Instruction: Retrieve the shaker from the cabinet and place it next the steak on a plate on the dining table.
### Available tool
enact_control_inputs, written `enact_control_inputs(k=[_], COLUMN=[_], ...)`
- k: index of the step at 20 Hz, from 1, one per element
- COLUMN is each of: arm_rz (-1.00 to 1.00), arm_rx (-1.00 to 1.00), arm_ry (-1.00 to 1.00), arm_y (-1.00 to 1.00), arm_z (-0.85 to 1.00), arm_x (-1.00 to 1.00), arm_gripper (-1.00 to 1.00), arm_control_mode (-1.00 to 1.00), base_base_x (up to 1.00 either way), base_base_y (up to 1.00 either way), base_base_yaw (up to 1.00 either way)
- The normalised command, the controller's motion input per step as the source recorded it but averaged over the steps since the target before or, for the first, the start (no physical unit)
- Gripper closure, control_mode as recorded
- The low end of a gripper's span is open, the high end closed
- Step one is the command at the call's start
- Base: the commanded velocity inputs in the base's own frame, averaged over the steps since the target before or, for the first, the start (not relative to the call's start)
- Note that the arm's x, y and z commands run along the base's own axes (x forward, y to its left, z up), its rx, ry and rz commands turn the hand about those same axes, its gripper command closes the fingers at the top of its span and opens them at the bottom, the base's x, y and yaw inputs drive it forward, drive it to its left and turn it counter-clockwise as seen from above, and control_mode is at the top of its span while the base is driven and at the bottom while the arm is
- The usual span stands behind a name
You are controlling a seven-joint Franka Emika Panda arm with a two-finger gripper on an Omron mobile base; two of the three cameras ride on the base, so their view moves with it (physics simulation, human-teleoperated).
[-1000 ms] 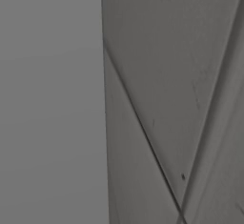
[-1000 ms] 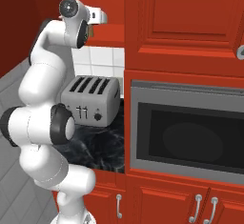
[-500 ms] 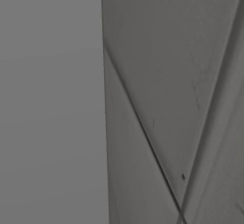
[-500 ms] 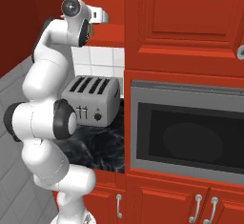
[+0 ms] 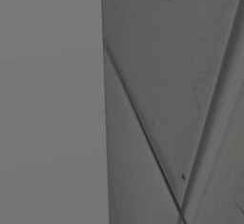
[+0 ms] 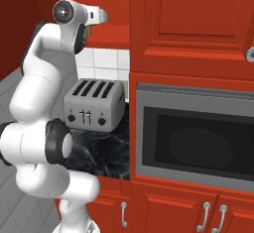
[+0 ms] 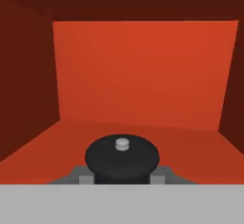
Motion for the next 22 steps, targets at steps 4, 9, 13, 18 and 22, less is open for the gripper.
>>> enact_control_inputs(k=[4,9,13,18,22], arm_rz=[0.00,0.00,0.00,0.00,0.00], arm_rx=[0.00,0.00,0.00,0.02,0.02], arm_ry=[-0.27,-0.31,-0.29,-0.06,0.14], arm_y=[0.00,0.00,0.00,-0.11,-0.11], arm_z=[0.32,0.35,0.37,0.46,0.09], arm_x=[-0.85,-1.00,-1.00,-1.00,-0.93], arm_gripper=[1.00,1.00,1.00,1.00,1.00], arm_control_mode=[-1.00,-1.00,-1.00,-1.00,-1.00], base_base_x=[0.00,0.00,0.00,0.00,0.00], base_base_y=[0.00,0.00,0.00,0.00,0.00], base_base_yaw=[0.00,0.00,0.00,0.00,0.00])
